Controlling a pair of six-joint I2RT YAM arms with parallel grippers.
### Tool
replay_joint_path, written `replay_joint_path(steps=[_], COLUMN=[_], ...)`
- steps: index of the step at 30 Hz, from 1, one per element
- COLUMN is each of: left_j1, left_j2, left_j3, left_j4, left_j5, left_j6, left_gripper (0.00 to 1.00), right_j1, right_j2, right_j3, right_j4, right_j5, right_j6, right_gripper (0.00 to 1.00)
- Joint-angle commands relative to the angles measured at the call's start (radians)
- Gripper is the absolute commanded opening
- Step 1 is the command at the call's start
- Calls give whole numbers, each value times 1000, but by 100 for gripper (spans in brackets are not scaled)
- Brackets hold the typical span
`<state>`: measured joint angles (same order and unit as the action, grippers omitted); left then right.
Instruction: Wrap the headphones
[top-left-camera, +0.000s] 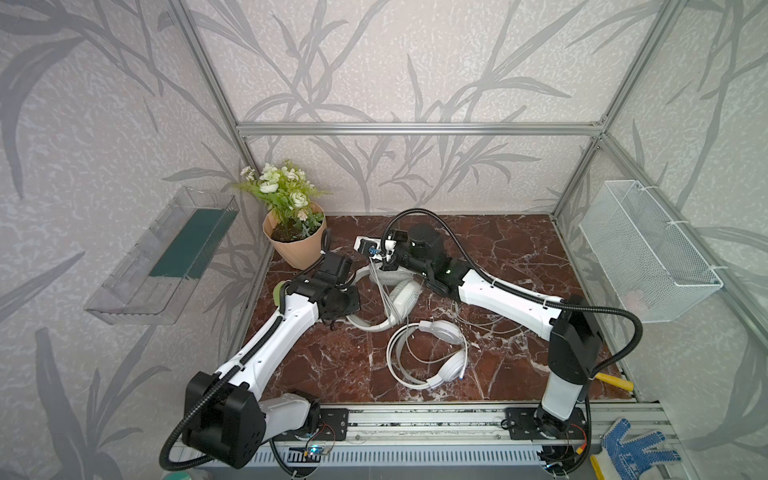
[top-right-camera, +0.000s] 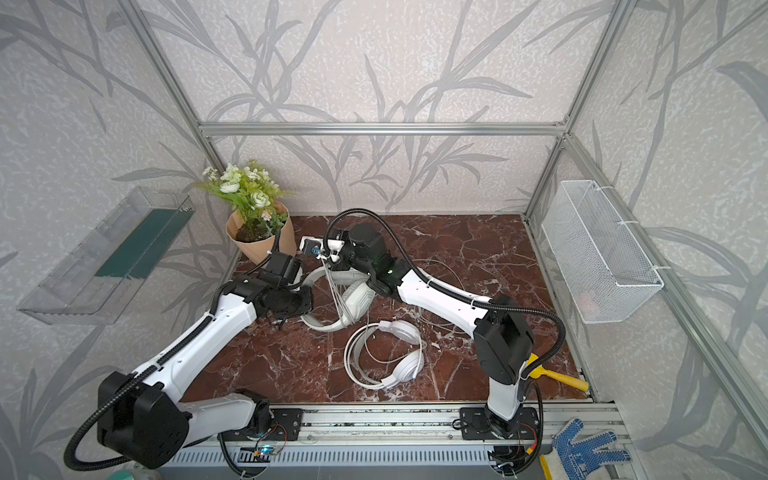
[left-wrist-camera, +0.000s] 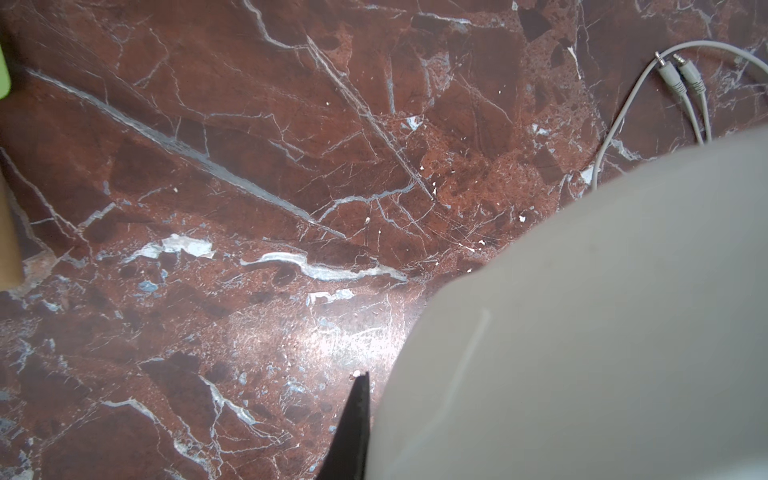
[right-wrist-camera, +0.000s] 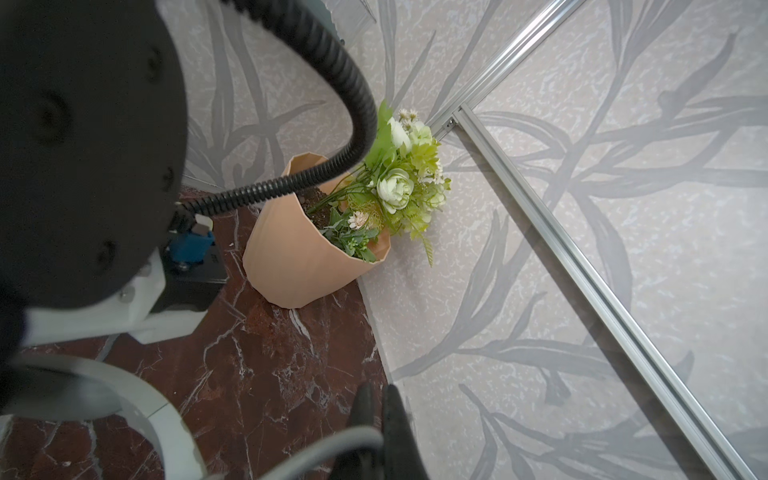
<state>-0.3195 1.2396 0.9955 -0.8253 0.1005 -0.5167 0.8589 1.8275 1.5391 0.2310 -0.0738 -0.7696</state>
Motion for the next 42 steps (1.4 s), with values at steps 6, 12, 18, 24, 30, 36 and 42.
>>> replay_joint_path(steps=[6, 12, 18, 24, 30, 36, 42], left_j1=[-12, -12, -12, -12, -11, -12, -12], left_j2=[-49, -51, -56, -57, -56, -57, -57], left_j3=[5, 5, 4, 3, 2, 3, 2], left_j4=[24, 28, 26, 26, 25, 26, 25], left_j5=[56, 61, 55, 55, 59, 57, 60], left_j6=[37, 37, 37, 37, 37, 37, 37], left_gripper=[0, 0, 0, 0, 0, 0, 0], right_j1=[-31, -26, -24, -21, -22, 7, 30], right_j2=[50, 20, -15, 3, 38, 113, 165], right_j3=[76, 63, 40, 81, 162, 349, 522], right_j4=[-38, -44, -50, -135, -249, -518, -761], right_j5=[0, -10, -10, 58, 89, 196, 245], right_j6=[36, 45, 43, -8, -23, -56, -55], right_gripper=[8, 22, 28, 38, 46, 52, 57])
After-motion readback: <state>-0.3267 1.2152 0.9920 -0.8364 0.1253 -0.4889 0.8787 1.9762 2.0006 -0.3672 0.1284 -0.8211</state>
